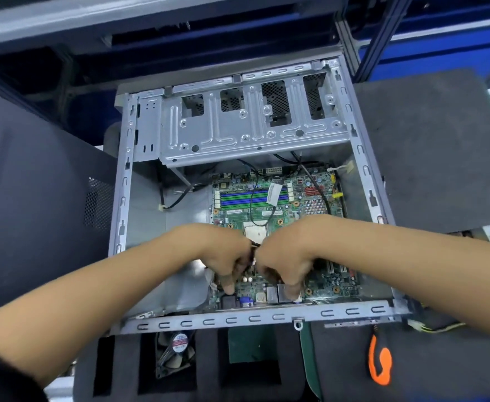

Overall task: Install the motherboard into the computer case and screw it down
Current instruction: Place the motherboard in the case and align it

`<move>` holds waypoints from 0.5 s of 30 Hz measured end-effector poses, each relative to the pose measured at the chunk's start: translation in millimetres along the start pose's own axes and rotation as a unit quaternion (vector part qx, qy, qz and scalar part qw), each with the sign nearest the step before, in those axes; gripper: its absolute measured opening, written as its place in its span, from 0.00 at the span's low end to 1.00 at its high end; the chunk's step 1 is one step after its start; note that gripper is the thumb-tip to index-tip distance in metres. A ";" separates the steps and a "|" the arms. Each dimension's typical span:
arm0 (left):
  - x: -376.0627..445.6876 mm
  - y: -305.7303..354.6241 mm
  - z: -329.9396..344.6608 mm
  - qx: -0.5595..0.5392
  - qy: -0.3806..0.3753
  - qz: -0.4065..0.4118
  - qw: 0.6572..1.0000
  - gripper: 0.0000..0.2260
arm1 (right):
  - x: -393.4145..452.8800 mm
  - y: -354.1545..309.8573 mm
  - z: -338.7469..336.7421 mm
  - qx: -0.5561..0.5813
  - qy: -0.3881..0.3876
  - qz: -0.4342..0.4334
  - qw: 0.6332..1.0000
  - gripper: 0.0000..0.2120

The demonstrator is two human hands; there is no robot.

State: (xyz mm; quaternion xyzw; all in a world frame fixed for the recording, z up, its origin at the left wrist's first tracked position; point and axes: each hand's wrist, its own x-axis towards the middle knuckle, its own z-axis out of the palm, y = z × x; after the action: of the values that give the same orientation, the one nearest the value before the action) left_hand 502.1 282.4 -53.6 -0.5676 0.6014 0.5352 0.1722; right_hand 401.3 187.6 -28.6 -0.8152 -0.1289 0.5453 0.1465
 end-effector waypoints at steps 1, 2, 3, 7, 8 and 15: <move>-1.1 -1.1 -0.1 -0.001 -0.014 -0.007 1.000 0.10 | 2.4 -4.8 2.0 -0.024 0.013 -0.007 1.000 0.12; -1.8 -1.2 0.8 -0.008 -0.020 -0.009 1.000 0.10 | 4.2 -9.0 3.7 -0.054 0.027 -0.011 0.998 0.12; -2.4 -0.8 1.9 -0.012 -0.021 -0.010 1.000 0.11 | 4.9 -12.7 5.0 -0.083 0.039 -0.011 0.996 0.13; -1.3 -1.6 6.2 0.000 0.006 -0.009 1.000 0.09 | 1.7 -15.9 6.4 -0.143 0.063 -0.022 0.988 0.21; -0.4 -2.1 6.8 -0.002 0.009 -0.007 1.000 0.08 | 0.6 -15.2 7.7 -0.139 0.061 -0.030 0.988 0.25; 0.2 -2.7 6.5 -0.015 -0.004 -0.006 1.000 0.07 | 1.0 -9.7 15.5 -0.151 0.009 -0.050 0.987 0.39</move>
State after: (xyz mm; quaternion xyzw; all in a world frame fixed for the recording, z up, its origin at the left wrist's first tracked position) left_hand 501.7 288.3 -57.4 -0.5719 0.5889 0.5455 0.1693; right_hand 386.8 198.5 -31.5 -0.8256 -0.2490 0.5040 0.0494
